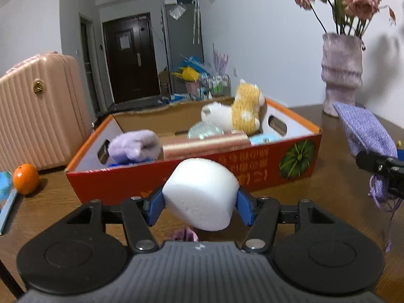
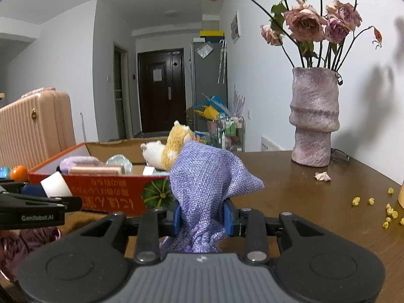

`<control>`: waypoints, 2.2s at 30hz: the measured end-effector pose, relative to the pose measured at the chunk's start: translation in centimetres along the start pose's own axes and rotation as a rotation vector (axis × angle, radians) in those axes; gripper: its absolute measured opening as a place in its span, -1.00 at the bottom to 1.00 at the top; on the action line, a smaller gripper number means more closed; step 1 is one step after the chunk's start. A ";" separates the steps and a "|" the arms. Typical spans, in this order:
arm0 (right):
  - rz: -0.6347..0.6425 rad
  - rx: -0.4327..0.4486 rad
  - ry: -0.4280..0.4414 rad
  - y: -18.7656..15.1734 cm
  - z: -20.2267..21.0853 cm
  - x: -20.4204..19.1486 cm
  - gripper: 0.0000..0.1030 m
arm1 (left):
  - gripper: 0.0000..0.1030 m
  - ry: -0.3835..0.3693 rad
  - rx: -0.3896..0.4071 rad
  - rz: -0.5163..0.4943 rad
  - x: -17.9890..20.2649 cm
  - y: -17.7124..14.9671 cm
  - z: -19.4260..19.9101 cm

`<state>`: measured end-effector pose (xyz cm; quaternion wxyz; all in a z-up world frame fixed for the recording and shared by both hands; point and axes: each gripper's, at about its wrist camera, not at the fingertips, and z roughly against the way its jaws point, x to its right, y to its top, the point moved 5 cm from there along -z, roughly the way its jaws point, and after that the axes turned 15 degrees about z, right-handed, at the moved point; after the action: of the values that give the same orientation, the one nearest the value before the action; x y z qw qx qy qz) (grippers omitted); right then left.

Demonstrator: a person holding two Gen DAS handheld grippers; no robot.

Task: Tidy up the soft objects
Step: 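Carry the white ball and purple pouch with both grippers over the box, then open both grippers to drop the ball and pouch into the box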

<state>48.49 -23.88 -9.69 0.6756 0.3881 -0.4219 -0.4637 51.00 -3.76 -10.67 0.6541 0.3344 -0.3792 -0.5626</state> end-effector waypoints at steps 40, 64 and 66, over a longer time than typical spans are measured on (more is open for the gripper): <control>0.018 0.211 0.033 8.5 -6.4 -6.8 -0.39 | 0.17 0.011 0.203 0.259 -4.5 8.3 1.0; 0.045 0.052 0.078 9.6 -15.6 -6.0 0.28 | 0.88 0.115 0.166 0.242 -6.6 10.4 -6.4; 0.036 0.051 0.078 9.5 -15.6 -5.8 0.64 | 0.99 0.099 0.162 0.277 -7.1 10.4 -6.3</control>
<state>64.54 -13.73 -7.59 0.6897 0.4153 -0.4139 -0.4249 60.93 4.81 -5.62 0.7142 0.3581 -0.4330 -0.4173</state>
